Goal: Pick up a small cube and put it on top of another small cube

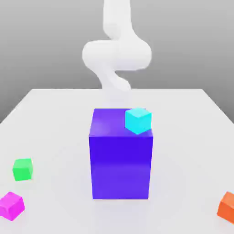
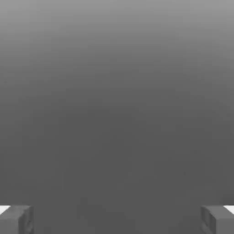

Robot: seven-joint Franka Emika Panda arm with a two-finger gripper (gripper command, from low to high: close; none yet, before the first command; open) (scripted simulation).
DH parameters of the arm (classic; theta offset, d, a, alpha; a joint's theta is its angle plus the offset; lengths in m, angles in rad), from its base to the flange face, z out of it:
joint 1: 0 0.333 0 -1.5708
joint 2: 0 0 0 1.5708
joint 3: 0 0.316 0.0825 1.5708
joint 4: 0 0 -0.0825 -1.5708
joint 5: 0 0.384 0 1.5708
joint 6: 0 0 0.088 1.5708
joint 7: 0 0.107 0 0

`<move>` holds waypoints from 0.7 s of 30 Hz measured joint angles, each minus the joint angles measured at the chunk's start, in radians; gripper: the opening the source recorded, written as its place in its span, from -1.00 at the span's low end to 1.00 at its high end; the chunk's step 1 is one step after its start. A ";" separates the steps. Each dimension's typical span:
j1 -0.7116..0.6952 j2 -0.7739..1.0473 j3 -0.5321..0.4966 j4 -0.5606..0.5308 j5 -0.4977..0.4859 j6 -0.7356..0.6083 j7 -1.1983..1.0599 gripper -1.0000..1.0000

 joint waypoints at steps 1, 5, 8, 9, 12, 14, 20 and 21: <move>-0.014 0.039 -0.005 -0.002 -0.011 0.013 0.003 0.00; -0.063 0.187 -0.032 -0.007 -0.047 0.061 0.010 0.00; -0.095 0.296 -0.060 -0.011 -0.066 0.096 0.009 0.00; -0.105 0.332 -0.070 -0.013 -0.070 0.108 0.008 0.00; -0.132 0.440 -0.104 -0.017 -0.076 0.144 -0.002 0.00; -0.149 0.512 -0.130 -0.020 -0.073 0.168 -0.013 0.00; -0.235 0.732 -0.185 -0.030 -0.012 0.243 -0.084 0.00; -0.249 0.768 -0.186 -0.031 0.004 0.255 -0.100 0.00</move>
